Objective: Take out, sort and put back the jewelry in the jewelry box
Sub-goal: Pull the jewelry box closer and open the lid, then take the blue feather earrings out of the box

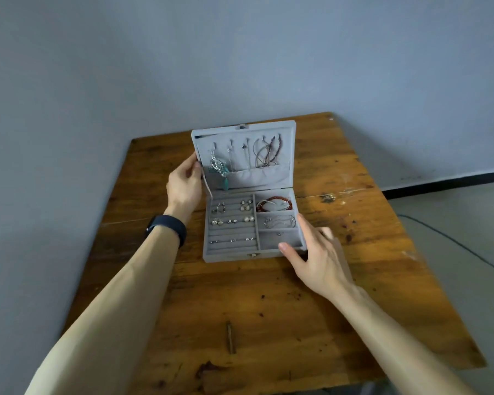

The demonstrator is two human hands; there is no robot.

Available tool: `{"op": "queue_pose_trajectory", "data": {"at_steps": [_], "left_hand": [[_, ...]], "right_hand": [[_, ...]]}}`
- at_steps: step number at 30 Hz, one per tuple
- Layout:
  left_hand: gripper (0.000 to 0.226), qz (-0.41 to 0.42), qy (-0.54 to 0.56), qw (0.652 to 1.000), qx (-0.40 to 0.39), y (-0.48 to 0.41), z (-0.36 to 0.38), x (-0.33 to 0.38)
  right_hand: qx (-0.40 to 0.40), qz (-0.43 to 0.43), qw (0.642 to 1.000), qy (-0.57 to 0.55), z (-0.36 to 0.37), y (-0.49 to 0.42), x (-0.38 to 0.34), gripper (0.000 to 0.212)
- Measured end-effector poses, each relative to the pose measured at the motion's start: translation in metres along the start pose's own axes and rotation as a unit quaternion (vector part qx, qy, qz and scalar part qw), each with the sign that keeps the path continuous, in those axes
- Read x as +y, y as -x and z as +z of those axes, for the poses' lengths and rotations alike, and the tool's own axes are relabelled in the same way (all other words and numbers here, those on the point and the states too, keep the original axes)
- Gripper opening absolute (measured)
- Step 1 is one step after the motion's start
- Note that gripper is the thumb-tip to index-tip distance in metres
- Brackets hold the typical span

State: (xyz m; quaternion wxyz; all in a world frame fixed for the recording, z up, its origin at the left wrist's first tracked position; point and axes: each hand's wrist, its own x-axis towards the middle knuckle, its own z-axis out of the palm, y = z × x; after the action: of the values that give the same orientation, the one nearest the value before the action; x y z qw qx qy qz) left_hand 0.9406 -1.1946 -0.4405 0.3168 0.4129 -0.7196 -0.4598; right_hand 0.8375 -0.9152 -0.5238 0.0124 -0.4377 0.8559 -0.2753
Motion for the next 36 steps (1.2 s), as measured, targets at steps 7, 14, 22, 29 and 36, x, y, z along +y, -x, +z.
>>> {"op": "queue_pose_trajectory", "data": {"at_steps": [7, 14, 22, 29, 36], "left_hand": [[0.041, -0.027, 0.040, 0.999, 0.002, -0.017, 0.012, -0.007], [0.040, -0.046, 0.061, 0.997, 0.008, -0.022, 0.019, -0.023], [0.040, -0.064, 0.065, 0.996, 0.011, -0.022, 0.021, -0.019], [0.051, -0.122, 0.117, 0.985, -0.031, -0.011, 0.015, -0.015], [0.050, -0.077, 0.036, 0.996, -0.008, -0.002, 0.014, -0.009]], "right_hand": [[-0.006, -0.014, 1.000, 0.003, 0.005, -0.018, 0.009, 0.084], [-0.002, 0.001, 1.000, 0.005, 0.005, -0.016, 0.005, 0.084], [-0.003, 0.007, 1.000, 0.012, 0.000, -0.014, 0.000, 0.084], [-0.012, 0.006, 1.000, 0.019, -0.001, -0.012, 0.001, 0.084], [-0.007, 0.005, 1.000, 0.025, -0.004, -0.011, -0.001, 0.081]]}}
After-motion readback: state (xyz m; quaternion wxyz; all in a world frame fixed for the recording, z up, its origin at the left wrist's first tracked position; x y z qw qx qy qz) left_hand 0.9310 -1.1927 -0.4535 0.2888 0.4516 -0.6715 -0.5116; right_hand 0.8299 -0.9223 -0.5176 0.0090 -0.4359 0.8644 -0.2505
